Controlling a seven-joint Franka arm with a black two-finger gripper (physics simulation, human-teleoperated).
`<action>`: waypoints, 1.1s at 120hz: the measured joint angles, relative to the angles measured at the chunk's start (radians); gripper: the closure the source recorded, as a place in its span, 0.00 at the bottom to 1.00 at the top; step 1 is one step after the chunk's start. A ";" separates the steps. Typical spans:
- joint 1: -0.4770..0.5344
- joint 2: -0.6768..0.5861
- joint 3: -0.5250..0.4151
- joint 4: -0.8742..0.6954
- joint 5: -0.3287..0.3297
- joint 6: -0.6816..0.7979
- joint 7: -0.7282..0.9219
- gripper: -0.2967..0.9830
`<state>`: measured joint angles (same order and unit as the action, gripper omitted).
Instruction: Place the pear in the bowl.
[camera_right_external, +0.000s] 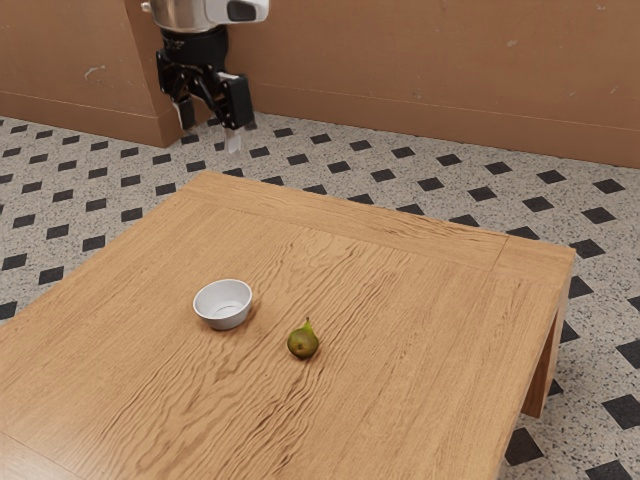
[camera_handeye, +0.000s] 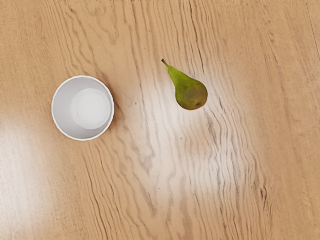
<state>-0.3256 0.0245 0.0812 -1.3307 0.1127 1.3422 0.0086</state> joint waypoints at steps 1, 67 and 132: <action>0.002 0.000 0.000 0.000 0.000 0.001 0.000 0.23; 0.017 0.393 -0.041 -0.198 -0.285 0.417 -0.108 0.23; 0.017 0.392 0.083 -0.513 -0.386 0.724 -0.241 0.23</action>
<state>-0.3081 0.4168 0.1644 -1.8433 -0.2732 2.0658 -0.2328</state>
